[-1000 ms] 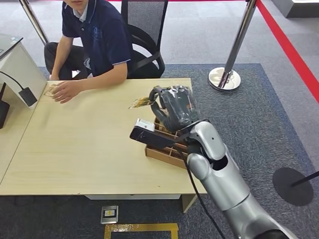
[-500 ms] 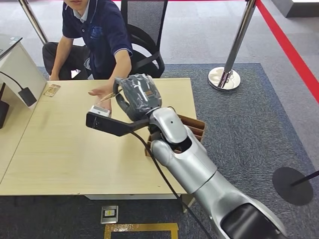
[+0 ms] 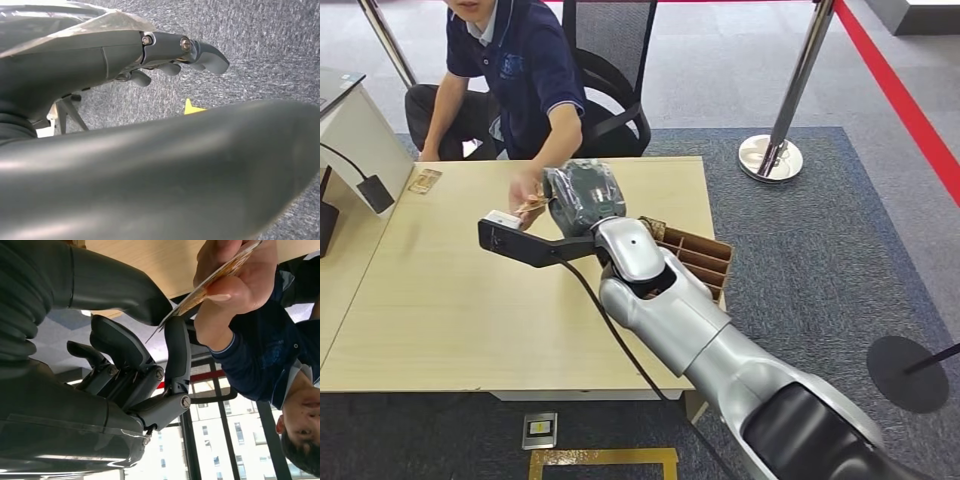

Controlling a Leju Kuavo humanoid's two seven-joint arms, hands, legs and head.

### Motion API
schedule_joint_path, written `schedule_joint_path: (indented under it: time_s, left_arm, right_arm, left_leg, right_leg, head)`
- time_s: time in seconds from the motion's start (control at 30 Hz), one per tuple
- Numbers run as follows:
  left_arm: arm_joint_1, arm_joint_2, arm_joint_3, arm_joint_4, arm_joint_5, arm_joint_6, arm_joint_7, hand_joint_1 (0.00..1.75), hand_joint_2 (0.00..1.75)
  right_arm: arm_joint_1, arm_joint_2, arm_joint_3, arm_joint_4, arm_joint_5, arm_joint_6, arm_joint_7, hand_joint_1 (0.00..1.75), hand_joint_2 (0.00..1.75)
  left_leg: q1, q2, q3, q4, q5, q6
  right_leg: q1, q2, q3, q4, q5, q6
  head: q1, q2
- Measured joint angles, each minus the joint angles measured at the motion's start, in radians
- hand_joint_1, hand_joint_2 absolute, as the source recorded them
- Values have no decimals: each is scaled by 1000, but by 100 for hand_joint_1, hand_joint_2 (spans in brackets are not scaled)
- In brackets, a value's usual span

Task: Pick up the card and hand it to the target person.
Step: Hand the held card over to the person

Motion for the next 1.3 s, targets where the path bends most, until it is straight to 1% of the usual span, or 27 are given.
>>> schedule_joint_path:
  time_s: [0.07,0.1,0.13,0.3,0.4,0.5,0.7,0.8,0.93,1.03,1.1,1.17,1.23,1.3]
  left_arm:
    - [0,0,0,0,-2,-1,1,0,0]
    - [0,0,0,0,-2,-1,1,0,0]
    - [0,0,0,0,-1,-1,2,0,0]
    - [-1,0,0,0,7,-1,6,0,0]
    - [-1,0,0,0,18,2,6,0,0]
    - [0,-1,3,0,36,12,7,0,0]
    - [1,-2,13,0,54,19,4,0,0]
    - [3,-2,18,0,58,21,2,0,0]
    - [8,-3,22,0,60,21,4,0,0]
    - [10,-4,28,0,67,22,8,0,0]
    - [11,-5,32,0,71,25,13,0,0]
    - [11,-6,35,0,75,28,20,0,0]
    - [11,-8,39,0,79,32,22,0,0]
    - [11,-11,43,0,86,36,23,0,0]
  right_arm:
    - [0,0,0,17,-11,-13,-16,55,175]
    - [1,0,-2,23,-22,-19,-29,16,175]
    - [3,0,-8,27,-38,-24,-48,1,175]
    - [31,-5,-58,9,-131,-28,-153,0,175]
    - [62,-13,-89,-37,-179,-22,-204,0,175]
    - [145,-39,-130,-172,-240,0,-255,0,175]
    - [311,-107,-200,-459,-325,37,-292,0,175]
    - [459,-158,-250,-656,-403,50,-344,0,175]
    - [740,-231,-363,-968,-538,57,-431,0,175]
    - [948,-247,-481,-1169,-592,81,-467,0,175]
    - [1057,-238,-570,-1270,-604,114,-474,0,175]
    - [1130,-213,-662,-1333,-607,151,-471,0,175]
    - [1180,-174,-769,-1366,-611,204,-471,0,175]
    - [1203,-129,-894,-1372,-622,273,-476,0,175]
  left_leg:
    - [0,0,0,0,0,0]
    - [0,0,0,0,0,0]
    - [0,0,0,0,0,0]
    - [0,0,0,0,0,0]
    - [0,0,0,0,0,0]
    - [0,0,0,0,0,0]
    - [0,-1,0,0,0,0]
    - [0,-1,0,0,-1,0]
    - [0,-2,0,0,-4,1]
    - [0,-2,1,0,-6,0]
    - [0,-2,1,0,-7,0]
    - [0,-1,2,0,-7,-1]
    - [0,-2,3,0,-7,-1]
    - [0,-1,4,0,-7,-1]
  right_leg:
    - [0,0,0,0,0,0]
    - [0,0,0,0,0,0]
    - [0,0,0,0,0,0]
    - [0,0,0,0,0,0]
    - [0,0,0,0,0,0]
    - [0,0,0,0,0,0]
    - [0,0,0,-2,0,0]
    - [0,0,0,-3,0,0]
    - [0,0,1,-4,-2,1]
    - [0,0,2,-4,-4,1]
    - [0,0,2,-4,-5,2]
    - [0,0,2,-4,-5,1]
    - [0,0,3,-4,-6,1]
    - [0,0,4,-3,-6,1]
  head:
    - [0,0]
    - [0,0]
    - [0,0]
    - [0,0]
    - [0,0]
    - [0,0]
    - [0,0]
    - [0,0]
    - [0,0]
    - [0,0]
    - [0,0]
    - [0,0]
    - [0,0]
    - [0,0]
